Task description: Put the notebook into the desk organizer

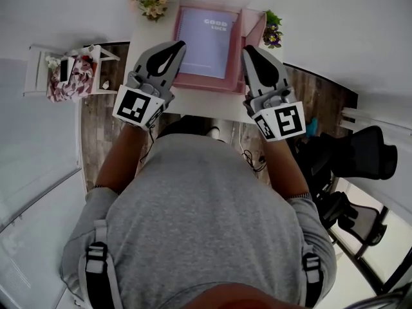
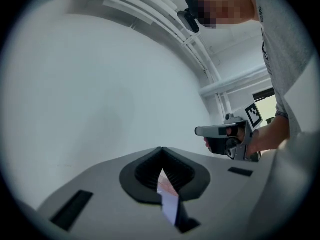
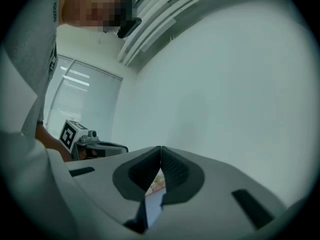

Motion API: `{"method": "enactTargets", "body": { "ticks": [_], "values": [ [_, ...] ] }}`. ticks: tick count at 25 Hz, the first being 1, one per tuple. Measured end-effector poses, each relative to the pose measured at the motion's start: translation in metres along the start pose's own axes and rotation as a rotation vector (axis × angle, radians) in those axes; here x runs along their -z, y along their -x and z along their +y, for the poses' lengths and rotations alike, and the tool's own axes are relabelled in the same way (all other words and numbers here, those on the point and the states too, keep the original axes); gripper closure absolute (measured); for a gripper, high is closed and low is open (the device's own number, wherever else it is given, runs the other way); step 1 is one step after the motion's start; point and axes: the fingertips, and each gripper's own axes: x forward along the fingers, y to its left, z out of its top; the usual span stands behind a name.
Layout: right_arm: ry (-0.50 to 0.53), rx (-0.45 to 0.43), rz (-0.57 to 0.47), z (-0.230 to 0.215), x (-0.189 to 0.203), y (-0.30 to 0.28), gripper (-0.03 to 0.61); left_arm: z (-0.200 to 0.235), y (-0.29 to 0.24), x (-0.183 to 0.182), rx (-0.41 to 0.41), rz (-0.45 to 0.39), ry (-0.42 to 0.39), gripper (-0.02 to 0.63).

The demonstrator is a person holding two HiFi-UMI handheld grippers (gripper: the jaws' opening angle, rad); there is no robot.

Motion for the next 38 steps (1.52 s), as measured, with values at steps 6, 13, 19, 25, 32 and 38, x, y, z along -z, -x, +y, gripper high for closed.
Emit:
{"method": "enactTargets", "body": {
  "ticks": [6, 13, 19, 25, 32, 38],
  "values": [
    [-0.060, -0.061, -0.015, 0.014, 0.002, 0.032, 0.571, -0.030, 0.021, -0.005, -0.004, -0.001, -0.002, 0.597],
    [-0.016, -0.150, 0.008, 0.045, 0.013, 0.067, 0.571, -0.074, 0.043, 0.000, -0.011, 0.015, -0.017, 0.595],
    [-0.011, -0.210, 0.003, 0.074, 0.011, 0.087, 0.571, -0.099, 0.060, -0.001, -0.019, 0.034, -0.017, 0.595],
    [-0.015, -0.216, 0.009, 0.099, 0.013, 0.094, 0.571, -0.107, 0.081, -0.006, -0.010, -0.002, -0.027, 0.595],
    [-0.021, -0.174, 0.013, 0.132, 0.013, 0.094, 0.571, -0.112, 0.103, -0.004, 0.044, 0.002, -0.016, 0.597],
    [-0.008, -0.112, 0.012, 0.140, 0.009, 0.104, 0.571, -0.119, 0.121, -0.008, 0.092, -0.022, -0.013, 0.595]
  ]
}}
